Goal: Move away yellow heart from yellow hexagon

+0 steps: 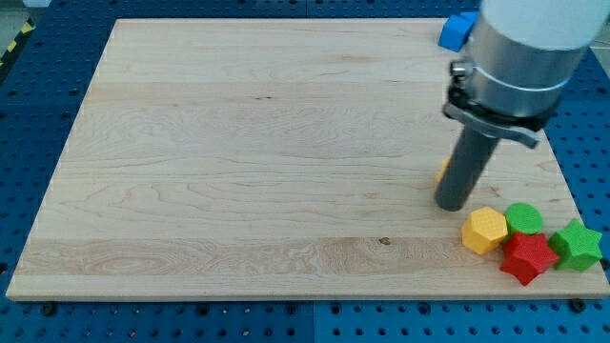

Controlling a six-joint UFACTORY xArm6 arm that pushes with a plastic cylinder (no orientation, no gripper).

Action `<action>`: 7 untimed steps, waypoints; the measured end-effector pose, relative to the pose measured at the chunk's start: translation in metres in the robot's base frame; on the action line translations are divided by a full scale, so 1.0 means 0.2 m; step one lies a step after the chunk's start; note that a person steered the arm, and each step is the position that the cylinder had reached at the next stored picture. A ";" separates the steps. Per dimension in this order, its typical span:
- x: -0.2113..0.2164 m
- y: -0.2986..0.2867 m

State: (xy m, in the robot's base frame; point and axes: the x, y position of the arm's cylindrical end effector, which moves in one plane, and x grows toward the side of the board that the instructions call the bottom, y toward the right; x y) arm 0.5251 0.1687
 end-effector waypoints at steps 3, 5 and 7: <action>-0.11 0.20; -0.17 0.20; -0.09 0.15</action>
State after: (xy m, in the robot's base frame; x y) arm 0.5071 0.1996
